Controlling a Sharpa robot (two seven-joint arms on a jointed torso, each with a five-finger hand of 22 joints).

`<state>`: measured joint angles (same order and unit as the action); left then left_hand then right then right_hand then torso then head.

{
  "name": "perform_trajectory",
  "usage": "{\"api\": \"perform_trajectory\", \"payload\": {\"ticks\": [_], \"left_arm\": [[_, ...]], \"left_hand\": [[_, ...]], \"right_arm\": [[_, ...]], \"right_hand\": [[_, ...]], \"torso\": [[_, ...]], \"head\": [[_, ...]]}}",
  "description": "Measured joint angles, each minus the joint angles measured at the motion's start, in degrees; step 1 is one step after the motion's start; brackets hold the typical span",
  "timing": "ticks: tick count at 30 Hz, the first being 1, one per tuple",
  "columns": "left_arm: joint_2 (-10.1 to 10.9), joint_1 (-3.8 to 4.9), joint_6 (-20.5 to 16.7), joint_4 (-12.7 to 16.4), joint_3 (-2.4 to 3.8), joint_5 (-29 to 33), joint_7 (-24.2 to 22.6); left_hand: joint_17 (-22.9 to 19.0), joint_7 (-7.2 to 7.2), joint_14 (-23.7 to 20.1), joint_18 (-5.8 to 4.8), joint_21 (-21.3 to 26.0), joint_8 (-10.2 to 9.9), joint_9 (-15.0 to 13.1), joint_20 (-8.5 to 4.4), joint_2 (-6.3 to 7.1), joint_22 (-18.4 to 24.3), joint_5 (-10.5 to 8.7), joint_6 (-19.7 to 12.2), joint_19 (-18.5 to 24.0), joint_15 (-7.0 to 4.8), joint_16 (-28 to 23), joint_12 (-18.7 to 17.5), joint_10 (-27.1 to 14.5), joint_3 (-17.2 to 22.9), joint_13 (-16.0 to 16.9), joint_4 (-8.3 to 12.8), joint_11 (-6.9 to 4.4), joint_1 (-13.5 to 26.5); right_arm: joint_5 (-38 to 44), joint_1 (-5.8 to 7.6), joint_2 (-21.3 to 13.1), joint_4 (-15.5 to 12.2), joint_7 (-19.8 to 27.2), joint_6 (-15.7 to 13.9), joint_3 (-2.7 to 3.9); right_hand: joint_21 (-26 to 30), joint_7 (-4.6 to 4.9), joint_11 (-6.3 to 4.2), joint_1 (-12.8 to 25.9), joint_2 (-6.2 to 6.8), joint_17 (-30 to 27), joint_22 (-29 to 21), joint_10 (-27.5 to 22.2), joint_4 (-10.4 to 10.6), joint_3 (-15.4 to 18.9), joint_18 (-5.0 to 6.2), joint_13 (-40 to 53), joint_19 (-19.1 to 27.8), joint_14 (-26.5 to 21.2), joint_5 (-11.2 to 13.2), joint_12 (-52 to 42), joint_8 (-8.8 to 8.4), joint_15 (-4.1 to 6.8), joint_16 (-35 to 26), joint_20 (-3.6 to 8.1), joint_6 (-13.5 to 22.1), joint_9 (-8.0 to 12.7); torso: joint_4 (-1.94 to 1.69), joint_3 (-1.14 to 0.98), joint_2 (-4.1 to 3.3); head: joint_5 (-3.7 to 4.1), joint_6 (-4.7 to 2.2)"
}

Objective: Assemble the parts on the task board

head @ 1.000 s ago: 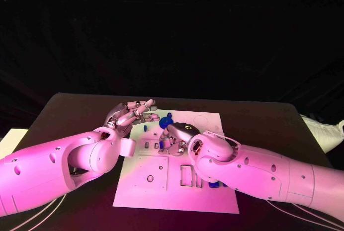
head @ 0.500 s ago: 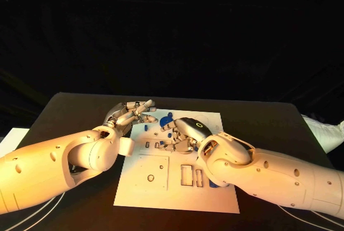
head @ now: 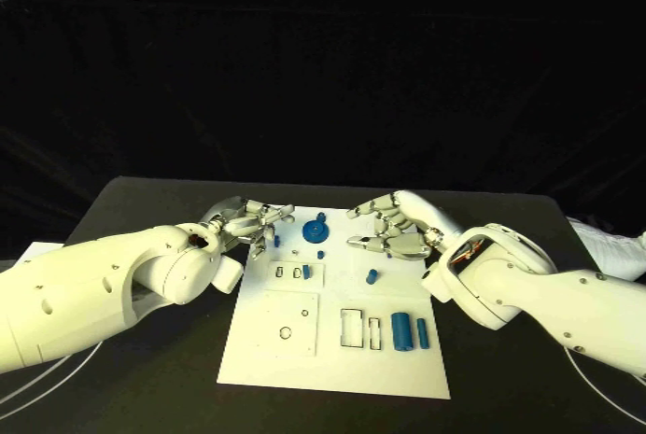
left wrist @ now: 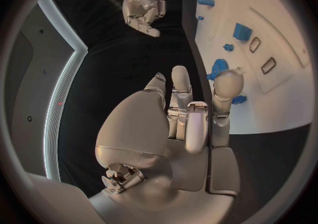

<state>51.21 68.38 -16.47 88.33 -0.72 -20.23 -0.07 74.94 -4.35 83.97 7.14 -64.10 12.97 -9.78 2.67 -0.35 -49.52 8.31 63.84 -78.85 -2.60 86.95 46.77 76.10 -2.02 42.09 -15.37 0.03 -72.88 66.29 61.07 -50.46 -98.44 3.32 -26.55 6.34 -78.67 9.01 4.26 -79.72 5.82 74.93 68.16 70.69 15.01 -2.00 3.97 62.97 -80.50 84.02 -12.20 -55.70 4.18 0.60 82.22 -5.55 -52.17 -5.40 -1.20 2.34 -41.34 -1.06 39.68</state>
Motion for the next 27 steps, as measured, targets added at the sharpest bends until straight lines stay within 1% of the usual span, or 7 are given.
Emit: {"api": "perform_trajectory", "payload": {"ticks": [2,5,8,15,18,20,27], "left_arm": [[-0.30,0.91,2.42,-0.10,0.03,-4.33,5.10],[-1.21,2.28,6.39,-0.17,0.05,-11.34,12.86],[-2.29,3.30,9.89,-0.53,0.05,-17.56,19.58],[-4.67,4.26,14.83,-1.52,0.02,-26.09,29.11],[-5.69,4.49,15.98,-1.95,-0.02,-28.04,31.12],[-6.70,4.74,16.82,-2.43,-0.05,-29.55,32.39],[-9.57,5.34,18.90,-4.01,-0.38,-33.21,34.74]], "left_hand": [[0.02,-0.31,0.10,-0.91,-3.89,2.25,-1.78,0.00,-0.81,-4.90,-0.27,-0.31,0.00,-0.49,1.89,6.88,-1.40,-1.75,6.91,-0.86,0.05,2.57],[0.01,0.20,-0.07,-1.20,-8.74,6.30,-5.12,-0.10,-1.52,-11.36,-0.85,-1.23,-0.72,-0.72,2.88,14.61,-1.65,-4.42,14.93,-1.28,-0.26,3.62],[0.01,0.93,0.09,-1.81,-11.74,10.00,-8.68,-0.32,-1.92,-15.64,-1.05,-1.97,-1.32,-1.51,2.88,18.73,-0.29,-6.21,19.38,-1.19,-0.80,4.02],[0.01,1.72,0.05,-2.71,-15.85,15.08,-14.48,-0.85,-2.05,-22.21,-1.26,-3.79,-3.31,-1.55,2.88,22.46,1.29,-8.43,23.75,-1.20,-1.37,4.14],[0.00,1.83,-0.10,-2.70,-16.51,15.78,-15.53,-0.92,-2.28,-23.47,-1.26,-4.30,-3.57,-1.70,2.88,22.81,1.42,-8.73,24.32,-1.18,-1.30,3.91],[0.00,1.84,-0.10,-3.53,-17.13,16.51,-16.46,-1.02,-2.58,-24.38,-1.54,-4.72,-4.08,-1.70,2.88,23.19,1.61,-9.29,24.68,-1.30,-1.49,4.21],[0.00,2.03,0.10,-3.58,-17.78,17.61,-18.38,-1.03,-2.88,-25.44,-1.99,-5.33,-4.49,-1.90,2.88,23.35,1.61,-9.91,25.19,-1.28,-1.49,4.52]], "right_arm": [[-2.17,0.14,-0.86,0.36,0.65,0.16,0.19],[-5.07,0.51,-1.70,1.19,1.40,0.24,0.40],[-7.36,0.92,-2.05,2.05,1.97,0.24,0.55],[-10.96,1.21,-2.23,3.40,2.61,0.21,0.59],[-11.79,1.26,-2.24,3.75,2.69,0.21,0.60],[-12.32,1.31,-2.23,3.97,2.71,0.22,0.61],[-13.43,1.41,-2.12,4.46,2.72,0.24,0.61]], "right_hand": [[0.00,0.00,0.00,-0.30,-0.30,0.00,0.00,0.00,0.00,0.00,0.00,0.00,0.00,0.00,0.00,0.00,0.00,0.00,0.00,0.00,0.00,0.00],[0.00,0.00,0.00,-0.30,-0.30,0.00,0.09,0.00,-0.15,-0.15,0.00,0.00,0.00,0.00,0.00,0.00,0.00,0.00,0.00,0.00,0.00,0.00],[0.00,0.00,0.00,-0.30,-0.30,0.00,0.11,0.00,-0.15,-0.15,0.00,0.00,0.00,0.00,-0.34,0.00,0.00,0.00,0.00,0.00,0.00,-0.03],[0.00,0.00,0.00,-0.28,-0.31,-0.01,0.05,0.00,-0.15,-0.15,0.00,-0.06,0.00,0.00,-0.34,0.00,0.00,0.00,0.00,0.00,0.00,-0.05],[0.00,0.00,0.00,-0.26,-0.33,-0.01,0.05,0.00,-0.15,-0.15,-0.01,-0.06,-0.01,0.00,-0.34,0.00,0.00,0.00,0.00,0.00,0.00,-0.04],[0.00,0.00,0.00,0.02,-0.62,-0.01,0.05,0.00,-0.15,-0.15,-0.01,-0.06,-0.01,0.00,-0.34,0.00,0.00,0.00,0.00,0.00,0.00,-0.04],[0.22,-0.18,0.00,0.02,-0.62,-0.01,-0.04,0.00,-0.24,-0.06,-0.01,-0.15,-0.01,0.00,-0.34,0.00,0.00,0.00,0.00,0.00,-0.18,-0.04]], "torso": [[0.11,-0.07,0.21],[0.15,-0.15,0.46],[0.14,-0.19,0.64],[0.15,-0.18,0.76],[0.13,-0.15,0.76],[0.11,-0.15,0.76],[0.14,-0.18,0.75]], "head": [[-0.34,0.12],[-0.59,0.25],[-0.68,0.35],[-0.88,0.55],[-0.97,0.70],[-1.04,0.79],[-1.23,1.10]]}}
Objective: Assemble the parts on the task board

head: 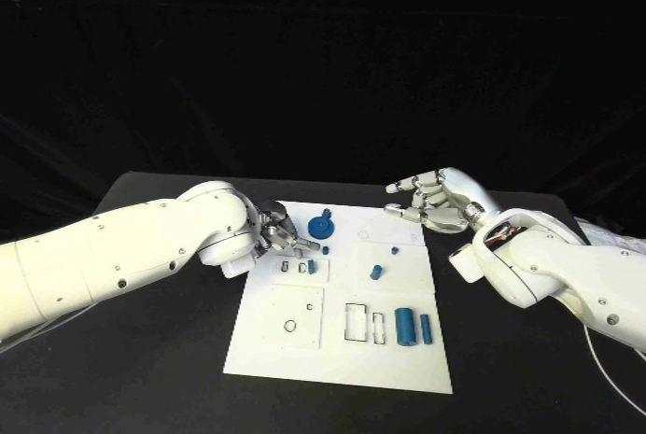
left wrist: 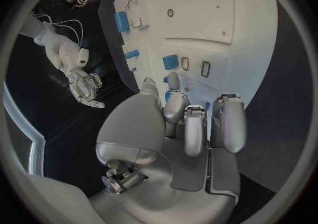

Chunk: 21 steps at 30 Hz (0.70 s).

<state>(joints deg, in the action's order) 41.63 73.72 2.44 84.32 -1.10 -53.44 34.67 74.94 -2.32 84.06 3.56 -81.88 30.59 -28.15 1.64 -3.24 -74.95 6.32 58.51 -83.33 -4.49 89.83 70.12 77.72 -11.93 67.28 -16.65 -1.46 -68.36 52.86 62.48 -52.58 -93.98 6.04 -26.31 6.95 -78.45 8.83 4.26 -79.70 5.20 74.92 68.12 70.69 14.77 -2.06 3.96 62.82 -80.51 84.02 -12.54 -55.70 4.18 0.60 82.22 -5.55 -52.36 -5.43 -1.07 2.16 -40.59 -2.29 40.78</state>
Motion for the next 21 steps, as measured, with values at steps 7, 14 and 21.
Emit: {"api": "perform_trajectory", "payload": {"ticks": [7,14,21], "left_arm": [[-2.02,0.26,1.99,-1.13,-0.16,-1.94,1.33],[-3.21,0.36,4.14,-2.57,-0.29,-3.35,2.08],[-3.43,0.39,5.87,-3.30,-0.33,-4.48,2.51]], "left_hand": [[0.00,0.00,0.00,0.01,0.00,0.56,-0.92,0.00,0.00,0.00,-0.21,-0.40,0.00,0.00,0.00,0.00,0.00,-0.49,0.00,0.14,0.00,0.00],[-0.01,0.00,0.00,0.01,0.00,0.66,-1.46,0.00,-0.31,0.01,-0.21,-0.81,0.00,0.00,0.00,0.01,-0.01,-0.49,0.09,0.14,0.00,-0.31],[-0.01,0.00,0.00,0.01,-0.24,1.25,-2.21,0.00,-0.53,0.01,-0.21,-0.80,0.00,0.00,0.00,0.61,0.19,-0.49,0.52,0.14,-0.19,-0.53]], "right_arm": [[-0.34,0.08,-0.01,0.37,-0.14,0.14,0.00],[-0.36,0.18,-0.01,0.48,-0.25,0.47,0.00],[-0.25,0.22,-0.07,0.58,-0.40,0.74,0.01]], "right_hand": [[0.00,0.21,0.00,-0.23,-0.23,0.00,-0.06,0.00,-0.07,0.07,0.00,-0.06,0.00,0.00,0.00,0.00,0.00,0.00,0.00,0.00,-0.21,0.00],[0.00,0.21,0.00,-0.23,-0.22,-0.01,-0.25,0.00,-0.07,0.07,0.00,-0.13,0.00,0.00,0.00,0.00,0.00,0.00,0.00,0.00,-0.21,0.01],[0.00,0.21,0.00,-0.23,-0.22,-0.01,-0.25,0.00,-0.06,0.07,-0.01,-0.13,0.00,0.00,0.00,0.00,0.00,0.00,0.00,0.00,-0.21,-0.04]], "torso": [[0.01,-0.03,-0.01],[0.07,-0.07,-0.07],[0.01,-0.05,-0.07]], "head": [[0.04,0.26],[-0.04,0.49],[0.01,0.78]]}}
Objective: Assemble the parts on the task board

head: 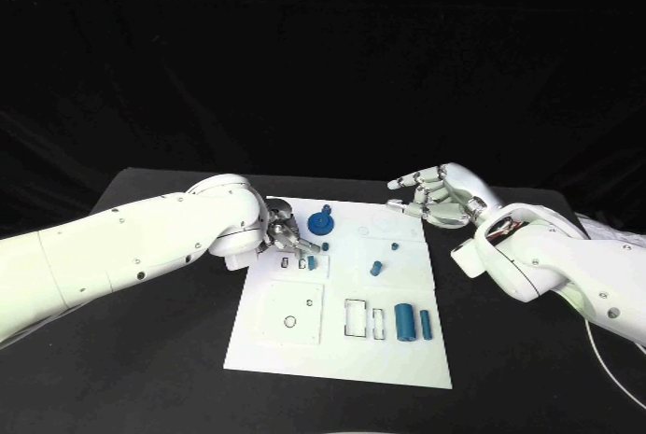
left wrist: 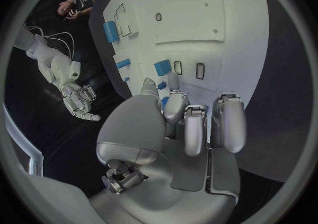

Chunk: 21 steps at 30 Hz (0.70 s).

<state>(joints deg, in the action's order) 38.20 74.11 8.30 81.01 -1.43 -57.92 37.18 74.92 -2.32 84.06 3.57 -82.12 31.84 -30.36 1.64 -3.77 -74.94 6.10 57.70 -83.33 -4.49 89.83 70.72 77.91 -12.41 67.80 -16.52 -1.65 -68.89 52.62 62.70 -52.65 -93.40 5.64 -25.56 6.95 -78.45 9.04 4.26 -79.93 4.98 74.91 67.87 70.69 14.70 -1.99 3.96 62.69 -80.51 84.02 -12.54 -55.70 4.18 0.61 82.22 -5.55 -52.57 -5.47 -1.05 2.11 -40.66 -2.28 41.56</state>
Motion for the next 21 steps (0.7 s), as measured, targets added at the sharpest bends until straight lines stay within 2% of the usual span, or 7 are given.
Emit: {"api": "perform_trajectory", "payload": {"ticks": [6,12,21], "left_arm": [[-0.54,0.01,1.09,-0.20,-0.04,-0.58,0.18],[-1.55,0.02,1.80,-1.15,-0.50,-0.91,0.26],[-2.16,0.02,2.32,-1.63,-0.70,-1.07,0.34]], "left_hand": [[0.00,0.00,0.00,0.00,0.01,0.00,-0.20,0.00,0.00,0.00,0.28,0.00,0.00,0.00,0.00,0.01,0.00,0.00,0.05,0.00,0.00,0.00],[-0.01,0.00,0.00,0.00,0.01,0.22,-0.35,0.00,0.00,0.01,0.28,0.00,0.00,0.00,0.00,0.01,0.00,-0.15,0.05,-0.15,0.00,0.00],[-0.01,0.00,0.00,0.00,0.02,0.22,-0.49,0.00,0.00,0.01,0.28,0.00,0.00,0.00,0.00,0.01,-0.01,-0.25,0.04,-0.05,0.00,0.00]], "right_arm": [[0.05,0.01,0.11,0.13,-0.16,0.16,0.00],[0.06,0.01,0.25,0.23,-0.29,0.37,0.00],[0.06,0.01,0.29,0.47,-0.49,0.63,0.00]], "right_hand": [[0.00,0.00,0.00,0.00,0.00,0.00,0.00,0.00,0.00,0.00,0.00,0.00,0.00,0.00,0.00,0.00,0.00,0.00,0.00,0.00,0.00,0.00],[0.21,0.00,0.00,0.00,0.00,0.00,-0.13,0.00,0.00,0.00,0.00,-0.08,0.00,0.00,0.00,0.00,0.22,0.00,-0.22,0.00,0.00,0.00],[0.21,0.00,0.00,0.00,0.00,-0.01,-0.13,0.00,0.00,0.00,0.00,-0.08,0.00,0.00,0.00,0.00,0.22,0.00,-0.22,0.00,0.00,0.01]], "torso": [[-0.03,0.08,0.01],[0.00,0.08,0.01],[-0.05,0.08,0.01]], "head": [[0.20,0.18],[0.27,0.34],[0.29,0.52]]}}
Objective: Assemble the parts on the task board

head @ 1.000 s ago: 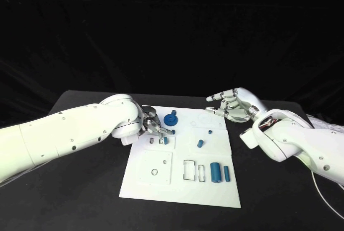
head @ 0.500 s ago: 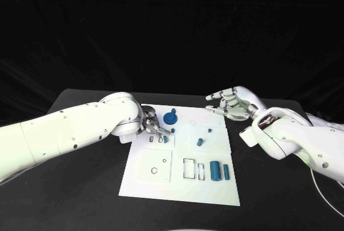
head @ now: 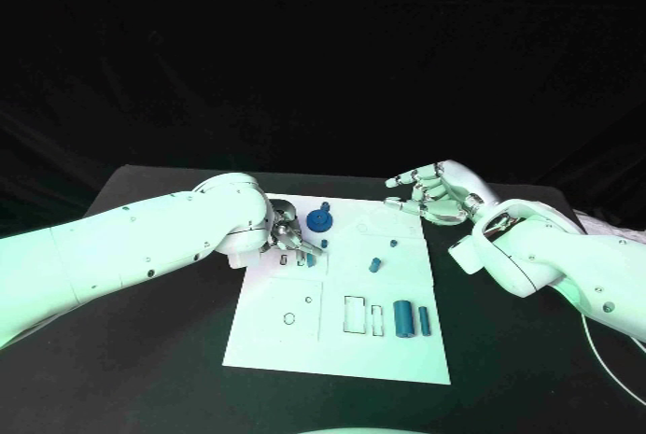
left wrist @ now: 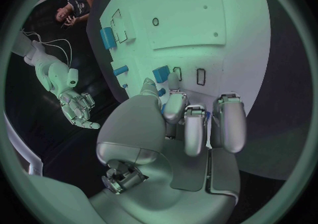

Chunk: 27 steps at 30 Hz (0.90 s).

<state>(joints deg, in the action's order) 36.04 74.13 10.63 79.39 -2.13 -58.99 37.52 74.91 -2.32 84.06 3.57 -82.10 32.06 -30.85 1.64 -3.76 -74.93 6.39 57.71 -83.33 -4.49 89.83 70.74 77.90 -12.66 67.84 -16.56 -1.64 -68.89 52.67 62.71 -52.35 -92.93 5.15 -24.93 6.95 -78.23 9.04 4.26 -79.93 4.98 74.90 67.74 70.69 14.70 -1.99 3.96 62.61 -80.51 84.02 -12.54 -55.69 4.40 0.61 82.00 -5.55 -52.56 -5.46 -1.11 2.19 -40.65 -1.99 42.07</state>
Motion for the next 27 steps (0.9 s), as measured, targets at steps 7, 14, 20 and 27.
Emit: {"api": "perform_trajectory", "payload": {"ticks": [7,14,20,27], "left_arm": [[-0.35,0.00,0.54,-0.29,-0.06,-0.08,0.06],[-0.68,0.00,0.98,-0.53,-0.11,-0.11,0.10],[-0.72,0.00,1.25,-0.74,-0.14,-0.13,0.13],[-0.86,0.00,1.97,-0.81,-0.14,-0.15,0.16]], "left_hand": [[0.00,0.20,0.00,0.00,0.00,0.00,-0.26,0.00,-0.31,0.00,0.00,-0.20,0.00,0.00,0.00,0.00,0.00,-0.05,0.05,0.06,0.00,-0.31],[-0.01,0.20,0.00,0.00,0.00,0.33,-1.00,0.00,-0.70,0.01,0.26,-0.61,0.00,0.00,0.00,0.00,0.00,-0.05,0.05,0.06,0.00,-0.70],[-0.01,0.20,0.00,0.00,-0.22,0.78,-1.88,0.00,-1.60,0.01,0.26,-1.04,0.00,0.00,0.00,0.00,-0.01,0.21,0.21,0.31,0.01,-1.92],[0.04,0.20,0.00,0.00,-0.22,0.99,-2.88,0.00,-1.45,0.01,0.46,-1.45,0.00,0.00,0.00,0.00,-0.09,0.92,0.41,1.02,0.09,-3.72]], "right_arm": [[0.00,0.00,0.01,0.03,-0.19,0.17,0.00],[0.00,0.00,0.05,0.15,-0.33,0.36,-0.01],[0.00,0.00,0.13,0.18,-0.47,0.48,-0.01],[0.01,0.01,0.35,0.24,-0.58,0.59,-0.01]], "right_hand": [[0.00,0.00,0.00,0.00,0.00,0.00,0.00,0.00,0.00,0.00,0.00,0.00,0.00,0.00,0.00,0.00,0.00,0.00,0.00,0.00,0.00,0.00],[0.00,0.00,0.00,0.00,0.00,0.02,0.00,0.00,0.00,0.00,0.00,0.00,0.00,0.00,0.00,0.00,0.00,0.00,0.00,0.00,0.00,-0.04],[0.00,-0.19,0.00,0.42,-0.41,0.04,0.00,0.00,0.17,0.16,0.00,0.00,0.00,0.00,-0.16,0.00,0.00,0.00,0.00,0.00,-0.19,-0.04],[0.00,-0.19,0.00,0.54,-0.54,0.04,0.00,0.00,0.17,0.16,0.00,0.01,0.00,0.00,-0.23,0.00,0.00,0.00,0.00,0.00,-0.19,-0.08]], "torso": [[-0.03,-0.07,0.02],[-0.01,-0.08,0.03],[-0.02,-0.07,0.02],[-0.01,-0.08,-0.01]], "head": [[-0.08,0.17],[-0.07,0.12],[-0.01,0.01],[0.09,-0.03]]}}
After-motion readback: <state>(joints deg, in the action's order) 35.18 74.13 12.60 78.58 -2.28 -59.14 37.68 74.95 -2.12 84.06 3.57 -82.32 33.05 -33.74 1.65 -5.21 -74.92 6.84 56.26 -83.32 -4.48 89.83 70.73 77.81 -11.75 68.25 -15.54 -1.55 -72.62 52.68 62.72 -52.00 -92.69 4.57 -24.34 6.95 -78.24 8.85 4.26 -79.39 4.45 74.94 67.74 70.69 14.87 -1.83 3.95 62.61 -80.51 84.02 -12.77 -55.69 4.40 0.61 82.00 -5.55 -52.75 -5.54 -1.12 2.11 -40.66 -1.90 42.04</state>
